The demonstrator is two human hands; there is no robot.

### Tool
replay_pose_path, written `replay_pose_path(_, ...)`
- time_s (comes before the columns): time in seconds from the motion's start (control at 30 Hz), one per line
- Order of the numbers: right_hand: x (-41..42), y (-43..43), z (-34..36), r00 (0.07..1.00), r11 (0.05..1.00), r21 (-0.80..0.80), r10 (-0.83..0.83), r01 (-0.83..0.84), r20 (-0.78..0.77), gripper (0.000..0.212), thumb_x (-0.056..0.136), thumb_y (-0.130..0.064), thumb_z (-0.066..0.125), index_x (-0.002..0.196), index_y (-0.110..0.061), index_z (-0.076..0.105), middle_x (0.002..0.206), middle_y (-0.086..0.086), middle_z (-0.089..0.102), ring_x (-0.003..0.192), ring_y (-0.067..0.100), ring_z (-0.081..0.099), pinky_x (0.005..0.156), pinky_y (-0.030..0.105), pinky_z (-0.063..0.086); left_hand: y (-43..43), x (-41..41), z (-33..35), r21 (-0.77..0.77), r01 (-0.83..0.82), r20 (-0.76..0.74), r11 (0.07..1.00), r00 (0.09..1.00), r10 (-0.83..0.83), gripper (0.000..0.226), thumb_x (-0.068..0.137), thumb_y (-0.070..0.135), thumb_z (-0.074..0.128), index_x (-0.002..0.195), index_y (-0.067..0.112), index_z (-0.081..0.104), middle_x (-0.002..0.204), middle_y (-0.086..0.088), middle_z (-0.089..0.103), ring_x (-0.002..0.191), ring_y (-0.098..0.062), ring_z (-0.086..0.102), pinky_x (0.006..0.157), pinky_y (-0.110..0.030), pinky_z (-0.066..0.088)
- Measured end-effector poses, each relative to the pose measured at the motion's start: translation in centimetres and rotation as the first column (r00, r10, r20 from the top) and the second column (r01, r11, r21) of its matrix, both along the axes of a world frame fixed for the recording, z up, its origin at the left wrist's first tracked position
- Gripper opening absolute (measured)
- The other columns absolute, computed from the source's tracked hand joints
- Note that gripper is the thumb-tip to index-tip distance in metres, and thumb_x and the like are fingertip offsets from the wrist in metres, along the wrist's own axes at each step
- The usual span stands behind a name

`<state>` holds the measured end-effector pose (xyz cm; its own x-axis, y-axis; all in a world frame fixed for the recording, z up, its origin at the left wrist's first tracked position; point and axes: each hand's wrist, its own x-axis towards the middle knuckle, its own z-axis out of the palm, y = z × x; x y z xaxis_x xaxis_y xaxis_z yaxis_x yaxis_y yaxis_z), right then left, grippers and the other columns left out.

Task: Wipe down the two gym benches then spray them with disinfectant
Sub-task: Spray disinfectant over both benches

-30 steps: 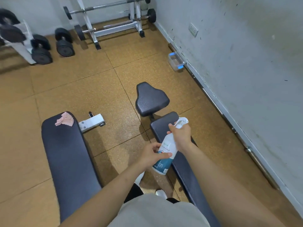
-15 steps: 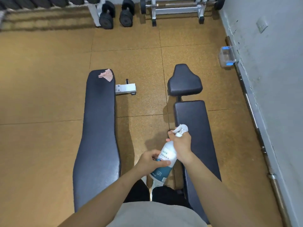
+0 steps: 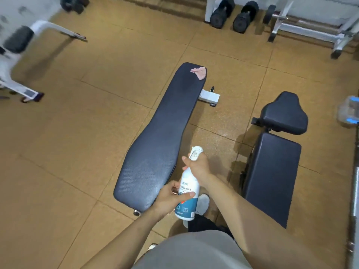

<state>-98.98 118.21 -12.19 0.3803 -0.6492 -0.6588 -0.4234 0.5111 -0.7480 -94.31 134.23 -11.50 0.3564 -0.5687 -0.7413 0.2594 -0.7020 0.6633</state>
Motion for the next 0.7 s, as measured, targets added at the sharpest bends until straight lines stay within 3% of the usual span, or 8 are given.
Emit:
replay_pose_path(0.1, 1.9, 4.0, 0.0, 0.997, 0.998, 0.014, 0.054, -0.055, 0.061, 0.017, 0.088, -0.004, 0.075, 0.091, -0.014, 0.061, 0.084, 0.007, 0.07, 0.054, 0.021, 0.066, 0.052, 0.028, 0.053, 4.5, 0.7, -0.2, -0.019, -0.089, -0.016, 0.996, 0.996, 0.089, 0.07, 0.054, 0.048, 0.094, 0.105, 0.01, 0.067, 0.096, -0.006, 0.075, 0.085, -0.017, 0.07, 0.076, -0.033, 0.057)
replay_pose_path(0.27, 3.1, 11.7, 0.4, 0.994, 0.992, -0.06, 0.108, -0.107, 0.012, 0.018, 0.09, -0.007, 0.074, 0.087, -0.012, 0.056, 0.071, 0.006, 0.063, 0.044, 0.014, 0.062, 0.046, 0.024, 0.049, 12.4, 1.0, -0.1, -0.065, -0.152, -0.01, 0.986, 0.988, 0.151, 0.063, 0.058, 0.04, 0.095, 0.105, 0.009, 0.067, 0.091, -0.003, 0.074, 0.08, -0.009, 0.069, 0.071, -0.024, 0.056)
replay_pose_path(0.37, 3.4, 16.2, 0.6, 0.995, 0.992, -0.082, 0.102, -0.1, 0.02, 0.021, 0.088, -0.003, 0.075, 0.086, -0.013, 0.056, 0.073, 0.005, 0.065, 0.046, 0.014, 0.064, 0.052, 0.03, 0.054, 17.1, 1.1, -0.1, -0.072, -0.173, 0.005, 0.982, 0.985, 0.173, 0.056, 0.063, 0.036, 0.095, 0.104, 0.009, 0.069, 0.089, -0.001, 0.073, 0.074, -0.004, 0.068, 0.066, -0.019, 0.053)
replay_pose_path(0.47, 3.6, 20.6, 1.2, 0.995, 0.996, -0.055, 0.071, -0.067, 0.072, 0.022, 0.087, 0.002, 0.074, 0.096, -0.012, 0.06, 0.083, 0.002, 0.067, 0.053, 0.009, 0.066, 0.064, 0.04, 0.059, 21.3, 1.0, 0.2, -0.089, -0.21, 0.005, 0.974, 0.977, 0.212, 0.053, 0.064, 0.034, 0.095, 0.102, 0.008, 0.07, 0.089, -0.01, 0.075, 0.072, -0.007, 0.068, 0.065, -0.019, 0.052)
replay_pose_path(0.6, 3.6, 25.6, 2.0, 0.997, 0.996, -0.06, 0.068, -0.066, 0.028, 0.017, 0.09, -0.007, 0.075, 0.087, -0.01, 0.058, 0.072, 0.008, 0.064, 0.046, 0.012, 0.064, 0.049, 0.027, 0.052, 26.1, 0.9, 0.9, -0.097, -0.236, 0.0, 0.967, 0.972, 0.237, 0.042, 0.071, 0.019, 0.094, 0.102, 0.004, 0.07, 0.083, -0.006, 0.076, 0.066, -0.006, 0.068, 0.061, -0.018, 0.052)
replay_pose_path(0.7, 3.5, 28.2, 2.5, 0.996, 0.994, -0.061, 0.087, -0.085, 0.028, 0.017, 0.091, -0.009, 0.074, 0.087, -0.01, 0.058, 0.074, 0.011, 0.063, 0.049, 0.016, 0.064, 0.05, 0.027, 0.051, 28.8, 0.9, 1.0, -0.104, -0.233, -0.029, 0.967, 0.973, 0.231, 0.048, 0.07, 0.021, 0.096, 0.106, 0.003, 0.07, 0.09, -0.009, 0.079, 0.076, -0.015, 0.073, 0.07, -0.027, 0.057)
